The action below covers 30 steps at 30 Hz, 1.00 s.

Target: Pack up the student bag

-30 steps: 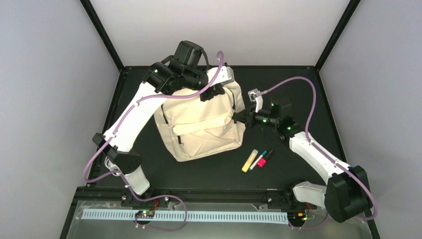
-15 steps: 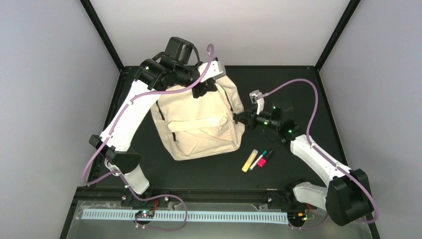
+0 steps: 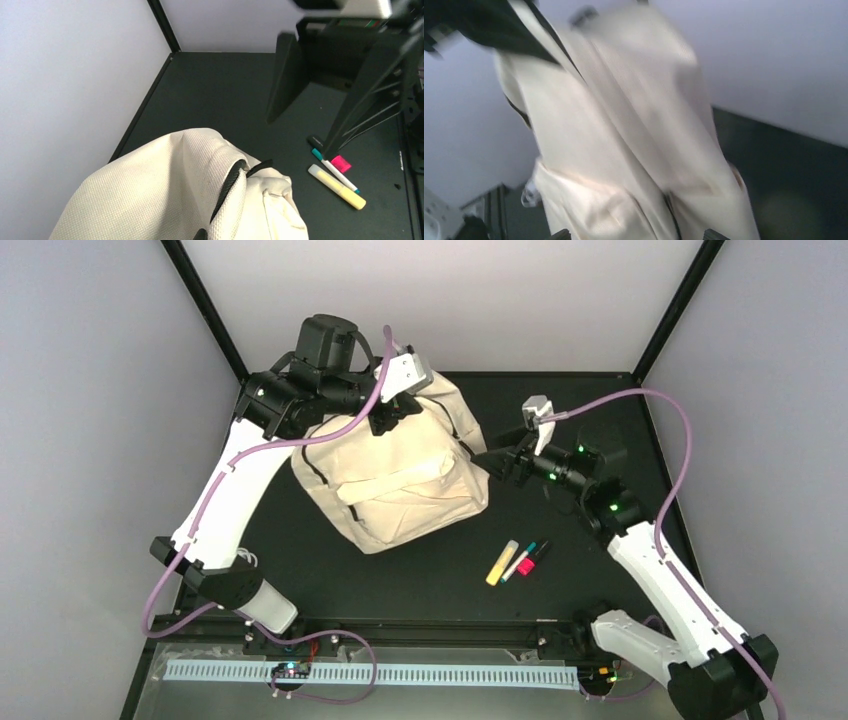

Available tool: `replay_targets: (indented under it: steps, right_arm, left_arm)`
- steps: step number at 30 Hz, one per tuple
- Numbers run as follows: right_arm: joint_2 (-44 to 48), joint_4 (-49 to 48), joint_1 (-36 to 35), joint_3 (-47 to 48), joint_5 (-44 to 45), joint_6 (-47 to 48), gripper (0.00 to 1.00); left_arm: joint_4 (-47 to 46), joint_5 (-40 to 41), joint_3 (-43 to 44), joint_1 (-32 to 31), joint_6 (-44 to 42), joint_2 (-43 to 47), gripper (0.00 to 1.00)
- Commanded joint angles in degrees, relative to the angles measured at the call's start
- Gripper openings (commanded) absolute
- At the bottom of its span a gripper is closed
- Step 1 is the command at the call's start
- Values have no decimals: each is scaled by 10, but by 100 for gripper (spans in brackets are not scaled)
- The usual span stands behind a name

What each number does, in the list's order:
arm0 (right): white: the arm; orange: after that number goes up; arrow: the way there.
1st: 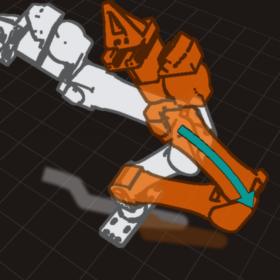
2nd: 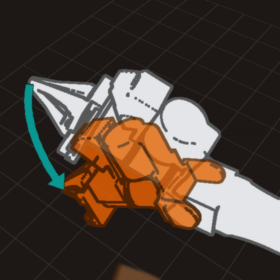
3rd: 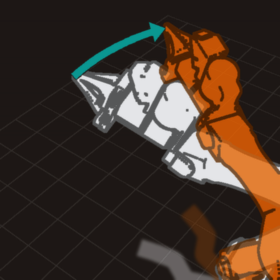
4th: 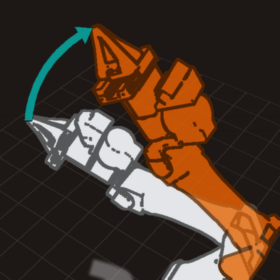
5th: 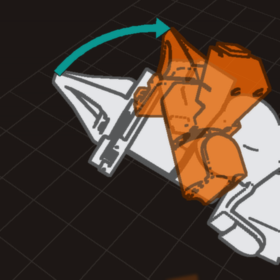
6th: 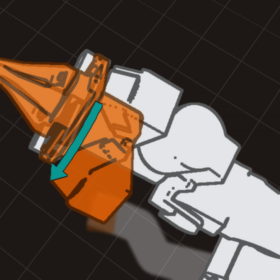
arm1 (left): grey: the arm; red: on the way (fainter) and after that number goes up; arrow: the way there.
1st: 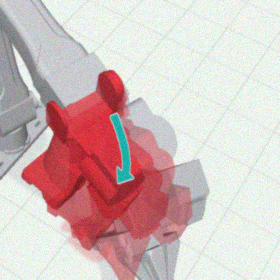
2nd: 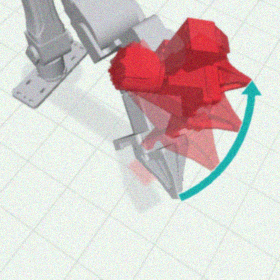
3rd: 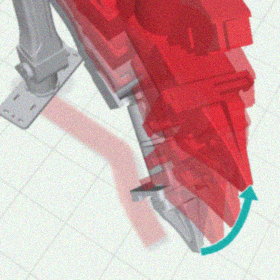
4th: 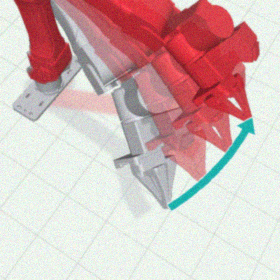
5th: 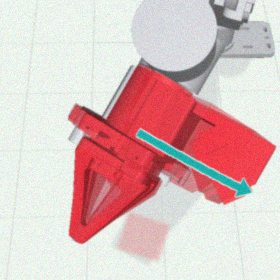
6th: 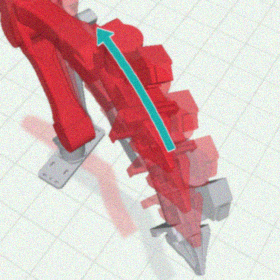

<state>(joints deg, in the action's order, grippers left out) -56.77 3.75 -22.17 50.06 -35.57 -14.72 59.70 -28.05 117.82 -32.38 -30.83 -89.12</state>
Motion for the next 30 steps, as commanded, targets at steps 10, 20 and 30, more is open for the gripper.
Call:
replay_targets:
  steps: [10,20,30]
  right_arm:
    - [-171,-39,-97,190,46,114,88]
    - [-214,-57,-99,205,63,125,11]
    - [-248,-151,-23,192,-6,67,1]
  left_arm:
    - [-67,45,-22,-21,-19,27,2]
    - [-67,52,-26,-22,-16,21,2]
    - [-11,88,-82,80,-34,54,99]
